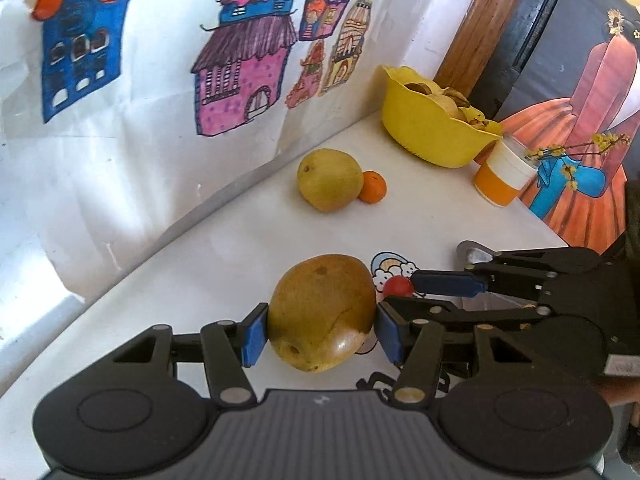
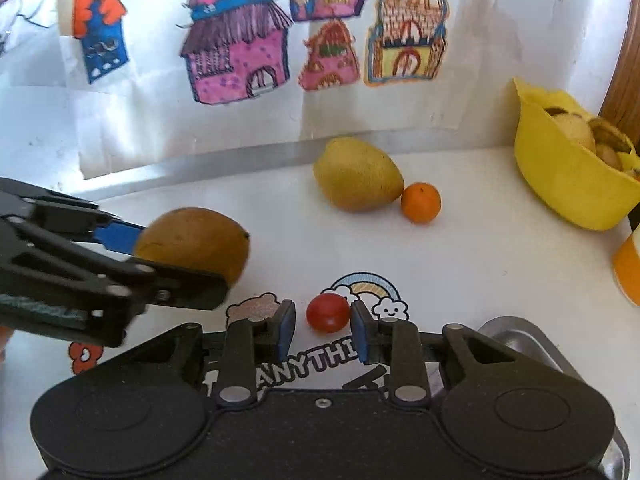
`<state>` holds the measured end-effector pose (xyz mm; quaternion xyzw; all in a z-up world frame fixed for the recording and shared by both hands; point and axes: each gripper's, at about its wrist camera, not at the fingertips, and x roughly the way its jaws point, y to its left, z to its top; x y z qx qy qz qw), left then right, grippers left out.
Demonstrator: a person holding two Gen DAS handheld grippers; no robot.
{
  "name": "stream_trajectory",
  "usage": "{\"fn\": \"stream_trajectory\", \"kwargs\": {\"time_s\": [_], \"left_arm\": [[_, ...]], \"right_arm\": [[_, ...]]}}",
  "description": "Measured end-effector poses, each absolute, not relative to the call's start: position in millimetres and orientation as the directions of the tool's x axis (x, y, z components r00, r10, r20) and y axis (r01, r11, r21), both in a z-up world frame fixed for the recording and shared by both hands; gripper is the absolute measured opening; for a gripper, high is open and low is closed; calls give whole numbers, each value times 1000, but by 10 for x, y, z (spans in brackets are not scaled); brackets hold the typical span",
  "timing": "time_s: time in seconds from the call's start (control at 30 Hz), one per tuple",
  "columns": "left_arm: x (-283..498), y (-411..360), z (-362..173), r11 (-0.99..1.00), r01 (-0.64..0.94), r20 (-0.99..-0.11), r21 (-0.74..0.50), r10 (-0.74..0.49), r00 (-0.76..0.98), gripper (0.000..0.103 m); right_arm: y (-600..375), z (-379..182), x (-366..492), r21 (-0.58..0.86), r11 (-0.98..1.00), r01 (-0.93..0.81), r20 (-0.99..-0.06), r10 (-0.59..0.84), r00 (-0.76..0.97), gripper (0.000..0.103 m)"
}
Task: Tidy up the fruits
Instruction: 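Grasp the brown potato with the left tool while the right tool grasps the red cherry tomato, then carry the potato and tomato over the metal tray and open both tools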
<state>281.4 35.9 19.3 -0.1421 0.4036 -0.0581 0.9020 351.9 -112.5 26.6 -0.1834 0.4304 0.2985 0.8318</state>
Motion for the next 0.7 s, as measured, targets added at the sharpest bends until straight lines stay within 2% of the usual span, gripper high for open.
{"fn": "stream_trajectory", "kwargs": {"time_s": [0.13, 0.4, 0.7], "left_arm": [[2779, 408, 200, 954, -17, -709, -300, -211, 673, 60], [2694, 425, 215, 953, -19, -707, -304, -212, 675, 60], [2438, 342, 237, 954, 11, -701, -299, -228, 675, 60]], "right_arm": [[-1122, 244, 3541, -54, 762, -645, -829, 326, 455, 25], [-1160, 329, 3352, -33, 775, -631, -815, 344, 466, 25], [-1365, 719, 2742, 15, 785, -619, -756, 414, 507, 25]]}}
